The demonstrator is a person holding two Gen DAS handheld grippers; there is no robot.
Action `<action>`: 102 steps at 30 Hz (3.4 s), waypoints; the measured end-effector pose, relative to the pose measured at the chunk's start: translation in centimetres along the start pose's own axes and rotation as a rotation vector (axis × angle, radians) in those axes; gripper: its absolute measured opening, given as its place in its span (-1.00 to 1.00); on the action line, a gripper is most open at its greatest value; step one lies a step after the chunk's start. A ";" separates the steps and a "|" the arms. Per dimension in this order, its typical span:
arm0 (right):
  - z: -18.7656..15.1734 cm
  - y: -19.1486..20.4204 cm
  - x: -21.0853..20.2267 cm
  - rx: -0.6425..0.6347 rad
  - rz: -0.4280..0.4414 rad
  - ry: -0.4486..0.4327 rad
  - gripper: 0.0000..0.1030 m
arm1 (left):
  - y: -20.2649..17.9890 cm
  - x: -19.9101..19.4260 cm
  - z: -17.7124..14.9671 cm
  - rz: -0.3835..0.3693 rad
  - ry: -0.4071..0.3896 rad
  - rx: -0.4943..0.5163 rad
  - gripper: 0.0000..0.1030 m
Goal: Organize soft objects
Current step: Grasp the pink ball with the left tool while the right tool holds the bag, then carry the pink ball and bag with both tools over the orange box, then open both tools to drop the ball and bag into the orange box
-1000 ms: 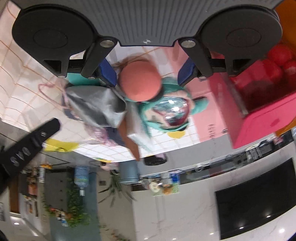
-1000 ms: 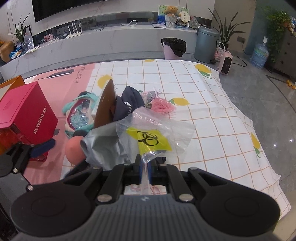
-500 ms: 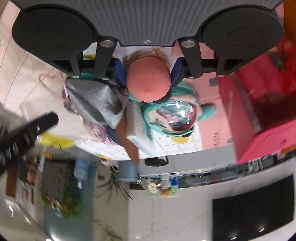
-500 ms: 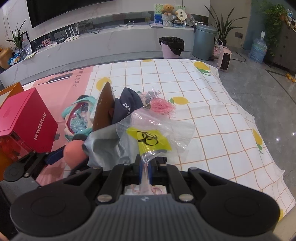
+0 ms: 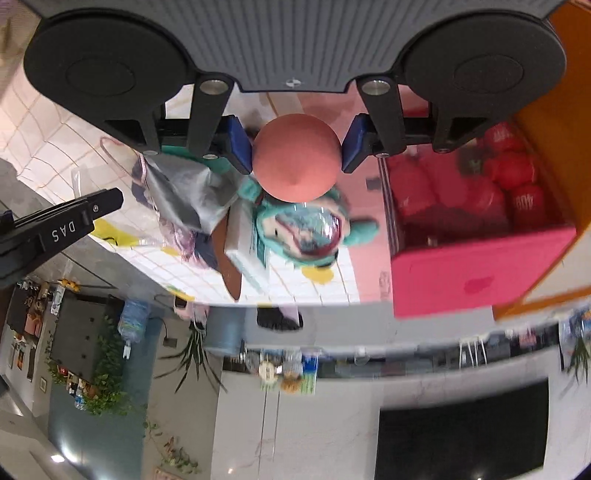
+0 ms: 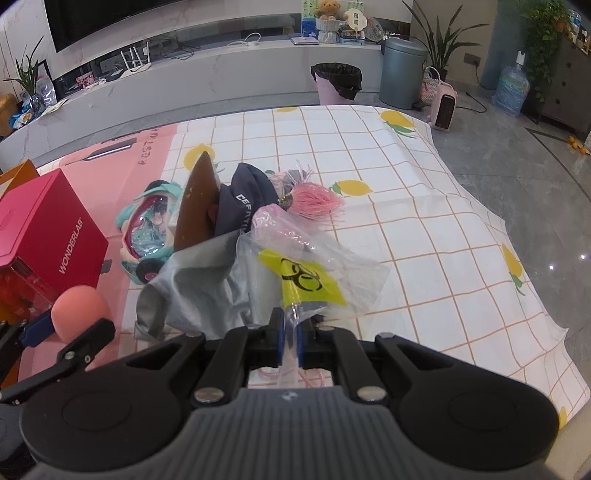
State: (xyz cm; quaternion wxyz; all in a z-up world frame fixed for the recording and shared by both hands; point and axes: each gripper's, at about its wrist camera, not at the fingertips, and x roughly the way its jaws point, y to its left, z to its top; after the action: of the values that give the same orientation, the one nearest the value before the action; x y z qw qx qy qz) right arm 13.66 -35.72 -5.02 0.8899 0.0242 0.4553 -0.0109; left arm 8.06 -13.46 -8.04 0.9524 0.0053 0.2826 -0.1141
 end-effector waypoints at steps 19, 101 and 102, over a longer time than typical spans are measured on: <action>0.2 -0.2 -2.8 0.045 0.027 -0.079 -0.92 | 0.6 -2.0 1.4 -0.009 0.055 -0.057 0.10; -4.4 36.2 -4.5 -0.617 0.339 -0.071 -0.81 | 27.4 -12.0 3.7 0.240 0.225 -0.251 0.69; -4.4 36.1 -4.6 -0.612 0.346 -0.066 -0.77 | 27.5 -11.8 3.6 0.242 0.235 -0.251 0.69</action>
State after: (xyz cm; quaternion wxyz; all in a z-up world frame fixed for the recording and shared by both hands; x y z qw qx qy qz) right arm 8.95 0.57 -2.68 0.8589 -0.1670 0.3976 0.2763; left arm 6.38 15.57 -0.15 0.9128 -0.0662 0.4011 0.0385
